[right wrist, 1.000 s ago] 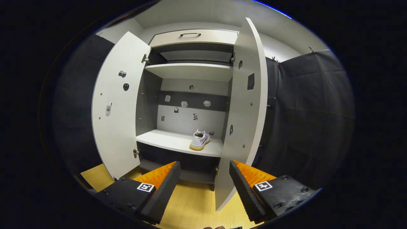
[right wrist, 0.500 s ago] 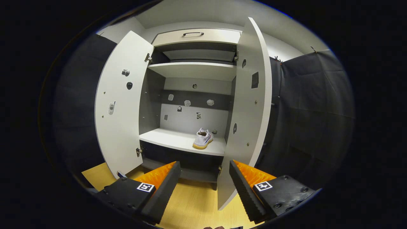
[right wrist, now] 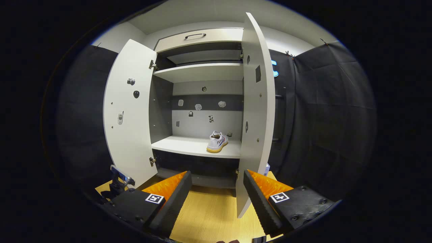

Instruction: Grab one shoe with the right hand and put it into the shoe cabinet, grab the other shoe with the left hand and put it into the shoe cabinet; then close the right door with the right hand and the left door with the left hand.

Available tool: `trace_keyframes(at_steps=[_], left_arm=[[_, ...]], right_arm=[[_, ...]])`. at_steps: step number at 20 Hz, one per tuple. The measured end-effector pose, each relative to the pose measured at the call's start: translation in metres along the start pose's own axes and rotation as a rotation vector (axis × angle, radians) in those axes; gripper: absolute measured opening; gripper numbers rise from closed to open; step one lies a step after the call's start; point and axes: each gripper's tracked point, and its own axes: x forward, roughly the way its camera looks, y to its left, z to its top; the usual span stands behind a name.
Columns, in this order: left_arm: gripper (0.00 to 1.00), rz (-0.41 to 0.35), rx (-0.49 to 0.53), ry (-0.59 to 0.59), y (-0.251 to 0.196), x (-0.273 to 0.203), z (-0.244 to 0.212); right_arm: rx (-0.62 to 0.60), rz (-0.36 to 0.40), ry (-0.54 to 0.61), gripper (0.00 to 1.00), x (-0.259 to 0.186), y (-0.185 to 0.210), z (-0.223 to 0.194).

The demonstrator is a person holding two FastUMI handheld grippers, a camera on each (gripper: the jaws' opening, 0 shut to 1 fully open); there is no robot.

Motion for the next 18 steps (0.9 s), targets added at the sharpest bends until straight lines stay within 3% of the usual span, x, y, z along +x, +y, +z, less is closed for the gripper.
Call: trace_keyframes(at_steps=[10,18], left_arm=[[0.06,0.088,-0.110,-0.114,-0.005,-0.035,0.164],[0.07,0.104,-0.139,-0.218,-0.013,-0.009,0.304]], right_arm=[[0.035,0.007,0.011,0.98,-0.006,-0.048,-0.016],[0.071,-0.052,0.021,0.98,-0.020,-0.104,-0.030]])
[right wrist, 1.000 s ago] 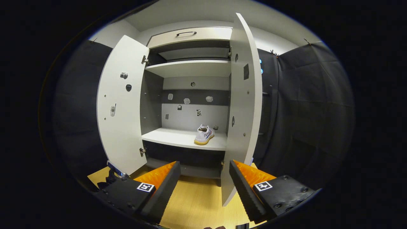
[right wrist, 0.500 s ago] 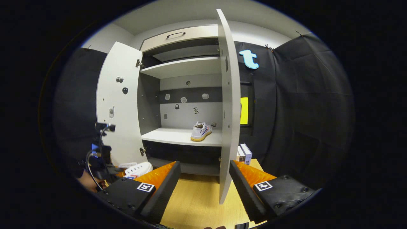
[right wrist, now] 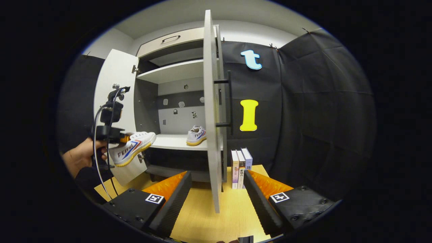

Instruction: Grab one shoe with the right hand and put it into the shoe cabinet, grab the other shoe with the left hand and put it into the shoe cabinet; then close the right door with the right hand and the left door with the left hand.

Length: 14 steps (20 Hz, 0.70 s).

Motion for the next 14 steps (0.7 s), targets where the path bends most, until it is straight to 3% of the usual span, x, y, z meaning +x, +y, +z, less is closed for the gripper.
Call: trace_keyframes(at_steps=[6,14], left_arm=[[0.06,0.002,0.013,-0.032,-0.017,0.068,0.072],[0.06,0.087,0.047,0.067,-0.017,0.181,0.097]], right_arm=[[-0.020,-0.055,-0.004,0.98,-0.012,-0.038,-0.007],[-0.027,-0.107,-0.005,0.98,-0.016,-0.082,-0.007]])
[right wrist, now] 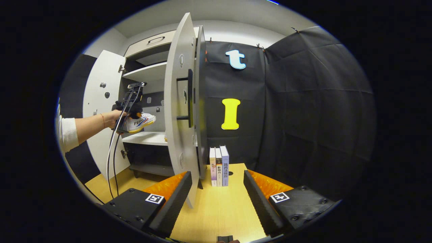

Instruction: Grab one shoe with the right hand and put it into the shoe cabinet, grab the other shoe with the left hand and put it into the shoe cabinet; then close the right door with the right hand and the left door with the left hand.

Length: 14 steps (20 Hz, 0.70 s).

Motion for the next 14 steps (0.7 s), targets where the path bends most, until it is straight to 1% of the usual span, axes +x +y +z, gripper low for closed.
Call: trace_keyframes(at_steps=[2,4,8,11,13,14], left_arm=[[0.06,0.044,0.065,0.023,0.003,0.026,-0.002],[0.06,0.069,0.111,0.045,0.001,0.048,-0.005],[0.06,0.083,0.094,0.099,-0.004,0.085,-0.016],[0.08,0.104,0.115,0.106,-0.004,0.096,-0.019],[0.11,0.107,0.132,0.107,-0.006,0.097,-0.019],[0.17,0.112,0.135,0.102,-0.007,0.096,-0.018]], right_arm=[[-0.001,-0.023,0.004,0.98,0.001,-0.014,-0.001],[-0.002,-0.044,0.016,0.98,0.002,-0.025,-0.001],[-0.012,-0.084,0.027,0.98,0.003,-0.042,0.000],[-0.022,-0.103,0.031,0.98,0.000,-0.048,0.001],[-0.020,-0.110,0.037,0.98,0.000,-0.049,0.000],[-0.017,-0.112,0.038,0.98,0.000,-0.049,0.000]])
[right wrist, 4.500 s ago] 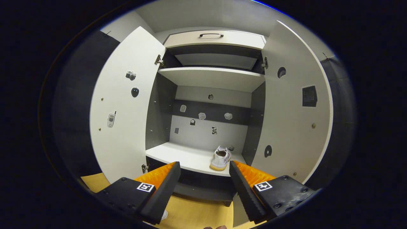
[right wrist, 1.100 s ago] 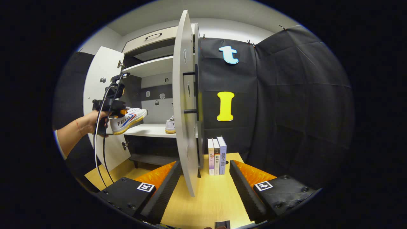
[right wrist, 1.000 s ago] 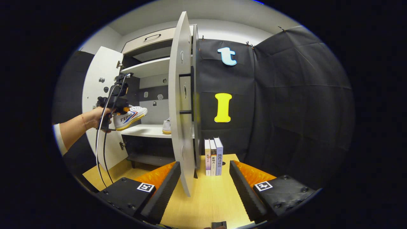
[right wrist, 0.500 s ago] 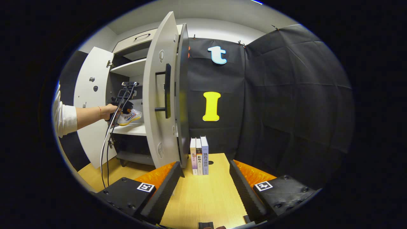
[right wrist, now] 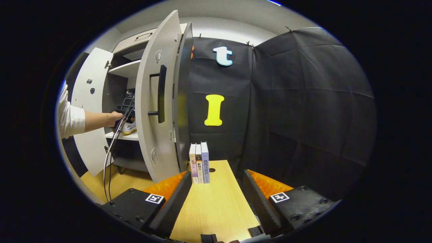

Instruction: Grab one shoe with the right hand and put it into the shoe cabinet, grab the other shoe with the left hand and put it into the shoe cabinet; then close the right door with the right hand and the left door with the left hand.

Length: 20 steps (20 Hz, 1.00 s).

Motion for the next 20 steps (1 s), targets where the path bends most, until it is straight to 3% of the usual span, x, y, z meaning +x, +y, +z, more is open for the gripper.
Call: trace_keyframes(at_steps=[4,6,8,10,20], left_arm=[[0.31,-0.011,-0.019,0.010,-0.002,-0.006,-0.003],[0.48,0.001,-0.015,0.001,0.003,-0.012,-0.005],[0.77,0.014,-0.003,-0.022,0.012,-0.019,-0.001],[0.94,-0.008,-0.028,-0.028,0.015,-0.029,-0.003],[0.95,-0.174,-0.107,-0.235,0.010,-0.133,0.008]], right_arm=[[0.018,0.007,0.002,0.98,-0.002,0.005,0.000],[0.018,0.013,-0.002,0.98,-0.004,0.009,0.002],[0.026,0.020,-0.007,0.98,-0.006,0.012,0.003],[0.036,0.024,-0.012,0.98,-0.009,0.015,0.005],[0.030,0.065,-0.050,0.98,-0.016,0.039,0.025]])
